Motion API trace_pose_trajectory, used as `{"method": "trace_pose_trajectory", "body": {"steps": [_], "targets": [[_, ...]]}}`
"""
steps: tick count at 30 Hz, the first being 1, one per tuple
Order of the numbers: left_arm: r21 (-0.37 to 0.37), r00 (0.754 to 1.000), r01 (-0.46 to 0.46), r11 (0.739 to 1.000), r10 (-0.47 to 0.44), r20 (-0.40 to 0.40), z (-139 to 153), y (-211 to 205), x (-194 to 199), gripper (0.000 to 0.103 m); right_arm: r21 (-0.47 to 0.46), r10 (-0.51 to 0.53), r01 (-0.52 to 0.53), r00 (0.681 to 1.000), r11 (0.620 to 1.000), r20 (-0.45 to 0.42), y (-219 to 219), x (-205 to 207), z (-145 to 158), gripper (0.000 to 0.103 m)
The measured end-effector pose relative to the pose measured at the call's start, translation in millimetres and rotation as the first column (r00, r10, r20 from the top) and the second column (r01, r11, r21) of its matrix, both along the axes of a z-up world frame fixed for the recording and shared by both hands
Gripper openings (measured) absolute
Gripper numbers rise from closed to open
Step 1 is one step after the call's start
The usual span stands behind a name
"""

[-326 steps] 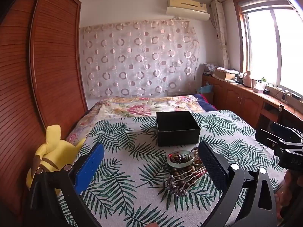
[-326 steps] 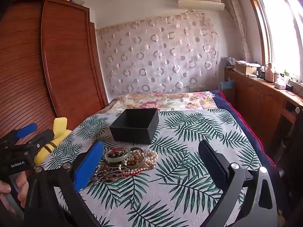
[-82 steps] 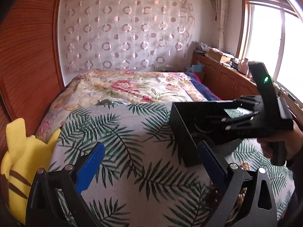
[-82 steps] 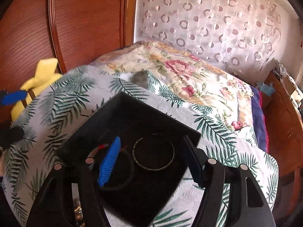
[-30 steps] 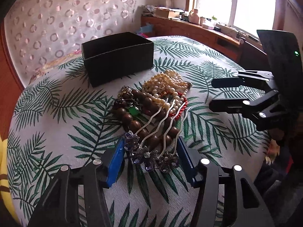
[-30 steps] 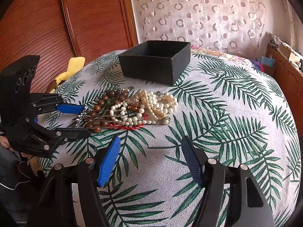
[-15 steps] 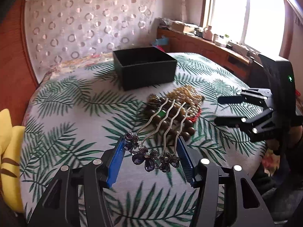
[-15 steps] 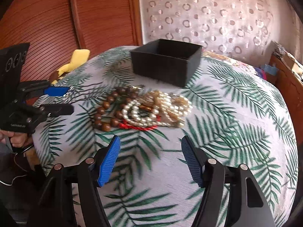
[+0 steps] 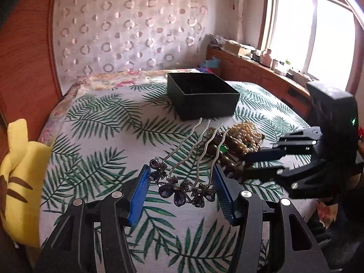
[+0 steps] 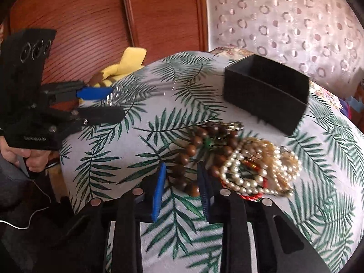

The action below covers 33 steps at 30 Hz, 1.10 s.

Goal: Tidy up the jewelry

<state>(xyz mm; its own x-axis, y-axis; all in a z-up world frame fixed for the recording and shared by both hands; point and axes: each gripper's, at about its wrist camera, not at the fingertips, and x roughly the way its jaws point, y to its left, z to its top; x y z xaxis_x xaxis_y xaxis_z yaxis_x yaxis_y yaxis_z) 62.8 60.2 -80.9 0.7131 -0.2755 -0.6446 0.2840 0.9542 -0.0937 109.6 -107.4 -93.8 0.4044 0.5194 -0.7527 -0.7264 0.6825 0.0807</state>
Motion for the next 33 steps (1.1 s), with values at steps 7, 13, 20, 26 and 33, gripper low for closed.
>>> {"method": "trace_pose_trajectory", "body": {"steps": [7,13,20,26,33], "targets": [[-0.016,0.999,-0.030,0.999,0.030,0.010,2.5,12.1,-2.3,0.053,-0.088,0.034,-0.033,0.999,0.996,0.009,16.1,5.4,-10.7,0.026],[-0.024,0.999,-0.041,0.999,0.041,0.008,3.0,17.9,-2.8,0.053,-0.044,0.032,-0.031,0.999,0.999,0.025,2.2,7.9,9.2,0.015],[-0.036,0.999,-0.044,0.998,0.045,0.016,7.0,19.7,-0.7,0.053,0.023,0.000,-0.003,0.993,1.000,0.114,-17.3,10.7,60.5,0.015],[-0.043,0.998,-0.045,0.998,0.046,0.034,13.9,19.3,4.4,0.053,0.061,-0.023,0.014,0.987,0.998,0.157,-30.6,20.7,88.0,0.015],[-0.041,0.998,-0.039,0.998,0.041,0.054,23.0,13.1,13.0,0.053,0.085,-0.020,0.004,0.981,0.996,0.194,-32.4,22.5,106.3,0.015]]}}
